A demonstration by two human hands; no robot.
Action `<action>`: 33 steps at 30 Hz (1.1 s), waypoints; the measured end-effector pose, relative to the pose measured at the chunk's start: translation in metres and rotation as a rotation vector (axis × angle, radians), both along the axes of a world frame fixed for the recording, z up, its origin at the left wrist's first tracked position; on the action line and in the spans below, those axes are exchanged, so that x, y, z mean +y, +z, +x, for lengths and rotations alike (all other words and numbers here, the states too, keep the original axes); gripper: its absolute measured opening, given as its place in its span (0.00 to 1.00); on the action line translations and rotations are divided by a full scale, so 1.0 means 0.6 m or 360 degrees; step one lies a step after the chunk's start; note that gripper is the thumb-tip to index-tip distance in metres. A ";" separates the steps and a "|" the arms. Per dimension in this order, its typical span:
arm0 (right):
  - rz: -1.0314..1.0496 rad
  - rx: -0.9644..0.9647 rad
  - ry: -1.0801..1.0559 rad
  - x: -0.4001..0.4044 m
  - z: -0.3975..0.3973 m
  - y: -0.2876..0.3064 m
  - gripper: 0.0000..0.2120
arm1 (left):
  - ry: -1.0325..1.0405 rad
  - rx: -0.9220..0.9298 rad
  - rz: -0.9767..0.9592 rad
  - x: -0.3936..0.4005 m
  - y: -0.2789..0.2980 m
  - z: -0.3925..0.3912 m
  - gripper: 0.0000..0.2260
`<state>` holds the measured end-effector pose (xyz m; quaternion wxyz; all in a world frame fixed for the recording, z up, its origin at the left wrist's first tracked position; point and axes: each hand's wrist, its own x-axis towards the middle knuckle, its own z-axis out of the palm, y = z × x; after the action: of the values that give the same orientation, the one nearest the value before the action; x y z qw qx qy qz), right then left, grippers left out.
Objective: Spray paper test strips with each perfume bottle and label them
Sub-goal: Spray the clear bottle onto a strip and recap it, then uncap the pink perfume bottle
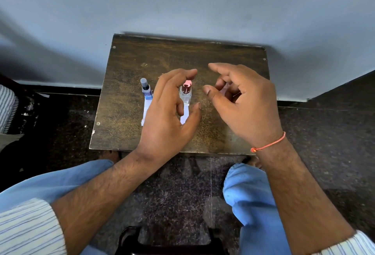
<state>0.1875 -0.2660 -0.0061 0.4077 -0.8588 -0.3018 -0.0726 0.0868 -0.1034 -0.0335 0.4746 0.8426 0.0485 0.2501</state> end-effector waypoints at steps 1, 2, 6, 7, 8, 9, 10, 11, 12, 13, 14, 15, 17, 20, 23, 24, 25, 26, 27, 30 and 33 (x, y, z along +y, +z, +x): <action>0.0002 0.0008 -0.0019 -0.007 0.003 0.001 0.17 | -0.0009 -0.0017 0.0033 -0.005 0.002 0.001 0.25; 0.0006 0.0016 -0.0042 -0.014 0.006 0.003 0.17 | -0.0022 -0.0031 0.0056 -0.011 0.003 0.000 0.24; 0.0025 0.0036 -0.0200 -0.043 0.019 0.009 0.16 | -0.0068 0.0002 0.0072 -0.030 0.005 0.002 0.22; 0.0015 0.0034 -0.0234 -0.050 0.024 0.008 0.15 | -0.0086 0.0027 0.0070 -0.035 0.005 0.003 0.22; -0.0006 0.0033 -0.0256 -0.059 0.028 0.006 0.14 | -0.0112 0.0054 0.0067 -0.043 0.005 0.004 0.22; -0.0030 0.0038 -0.0268 -0.066 0.032 0.002 0.15 | -0.0138 0.0084 0.0068 -0.049 0.005 0.005 0.22; -0.0058 0.0048 -0.0268 -0.071 0.034 -0.002 0.16 | -0.0159 0.0124 0.0065 -0.055 0.005 0.006 0.23; -0.0088 0.0059 -0.0261 -0.075 0.035 -0.008 0.17 | -0.0175 0.0178 0.0047 -0.061 0.004 0.007 0.24; -0.0118 0.0071 -0.0250 -0.077 0.037 -0.015 0.19 | -0.0185 0.0236 0.0015 -0.067 0.002 0.009 0.25; -0.0142 0.0082 -0.0242 -0.079 0.038 -0.020 0.20 | -0.0191 0.0286 -0.0023 -0.072 0.000 0.012 0.27; -0.0153 0.0096 -0.0233 -0.079 0.040 -0.025 0.22 | -0.0195 0.0326 -0.0059 -0.077 -0.003 0.016 0.27; -0.0150 0.0113 -0.0220 -0.080 0.042 -0.030 0.22 | -0.0204 0.0357 -0.0089 -0.081 -0.006 0.019 0.28; -0.0130 0.0158 -0.0179 -0.080 0.045 -0.036 0.22 | -0.0227 0.0411 -0.0141 -0.090 -0.012 0.025 0.31; -0.0105 0.0256 -0.0143 -0.081 0.048 -0.042 0.20 | -0.0229 0.0519 -0.0165 -0.101 -0.023 0.030 0.36; -0.0103 0.0359 -0.0108 -0.082 0.050 -0.045 0.18 | -0.0219 0.0600 -0.0175 -0.105 -0.029 0.033 0.37; -0.0100 0.0380 -0.0103 -0.081 0.051 -0.046 0.17 | -0.0209 0.0618 -0.0175 -0.105 -0.030 0.035 0.37; -0.0094 0.0394 -0.0104 -0.081 0.052 -0.047 0.17 | -0.0197 0.0633 -0.0174 -0.105 -0.030 0.036 0.36; -0.0082 0.0404 -0.0109 -0.081 0.053 -0.048 0.16 | -0.0186 0.0643 -0.0175 -0.104 -0.032 0.037 0.36; -0.0067 0.0414 -0.0116 -0.081 0.054 -0.049 0.15 | -0.0178 0.0649 -0.0178 -0.102 -0.033 0.038 0.36; -0.0037 0.0430 -0.0117 -0.080 0.056 -0.049 0.15 | -0.0158 0.0679 -0.0183 -0.098 -0.038 0.042 0.35; -0.0012 0.0432 -0.0086 -0.081 0.055 -0.050 0.14 | -0.0173 0.0719 -0.0212 -0.094 -0.041 0.044 0.36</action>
<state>0.2205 -0.3148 -0.0364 0.4393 -0.8701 -0.2210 0.0344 0.1133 -0.1601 -0.0581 0.5190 0.8453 0.1243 0.0256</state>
